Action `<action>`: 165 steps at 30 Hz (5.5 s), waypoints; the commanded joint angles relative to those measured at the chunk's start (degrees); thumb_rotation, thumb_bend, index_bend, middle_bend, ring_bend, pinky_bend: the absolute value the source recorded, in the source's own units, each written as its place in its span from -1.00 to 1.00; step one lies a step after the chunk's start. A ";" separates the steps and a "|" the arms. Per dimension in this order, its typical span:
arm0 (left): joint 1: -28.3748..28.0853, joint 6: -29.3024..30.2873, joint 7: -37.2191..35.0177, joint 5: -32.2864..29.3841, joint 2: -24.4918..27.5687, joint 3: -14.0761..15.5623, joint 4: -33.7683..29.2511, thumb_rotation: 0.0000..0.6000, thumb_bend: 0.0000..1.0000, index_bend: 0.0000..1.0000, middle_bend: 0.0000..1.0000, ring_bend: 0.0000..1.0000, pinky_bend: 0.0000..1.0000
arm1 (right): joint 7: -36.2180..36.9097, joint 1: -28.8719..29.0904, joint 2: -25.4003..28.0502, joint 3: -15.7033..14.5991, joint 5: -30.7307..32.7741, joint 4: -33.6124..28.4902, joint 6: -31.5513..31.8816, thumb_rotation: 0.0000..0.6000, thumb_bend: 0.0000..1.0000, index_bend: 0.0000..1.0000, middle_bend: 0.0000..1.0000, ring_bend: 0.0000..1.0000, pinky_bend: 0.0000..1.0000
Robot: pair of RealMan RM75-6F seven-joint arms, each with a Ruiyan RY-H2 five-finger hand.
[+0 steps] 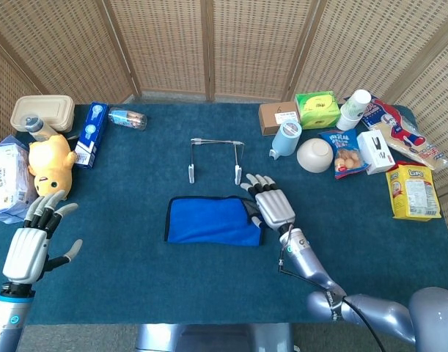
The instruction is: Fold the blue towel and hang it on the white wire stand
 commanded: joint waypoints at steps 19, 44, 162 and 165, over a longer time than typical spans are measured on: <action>0.16 0.38 2.00 1.45 0.74 0.31 0.63 1.00 -0.18 -0.58 -0.86 -1.00 -1.00 | 0.33 -2.24 3.38 2.19 0.68 -3.55 4.08 1.00 -0.45 -0.82 -0.92 -1.00 -1.00; 1.19 -2.13 7.40 1.66 2.74 3.47 5.30 1.00 -0.18 -0.52 -0.76 -1.00 -1.00 | 3.03 -16.23 21.81 -4.67 -7.03 -24.64 16.68 1.00 -0.45 -0.82 -0.93 -1.00 -1.00; -35.25 -18.57 -15.51 5.86 -40.99 3.15 67.23 1.00 -0.27 -0.23 -0.58 -0.98 -1.00 | 9.50 -44.05 30.84 -7.79 -17.03 -27.11 36.94 1.00 -0.44 -0.80 -0.91 -1.00 -1.00; -35.31 -18.40 -16.24 5.62 -41.29 3.15 67.37 1.00 -0.24 -0.16 -0.53 -0.94 -1.00 | 9.42 -44.18 30.90 -7.76 -17.17 -27.26 36.98 1.00 -0.44 -0.80 -0.91 -1.00 -1.00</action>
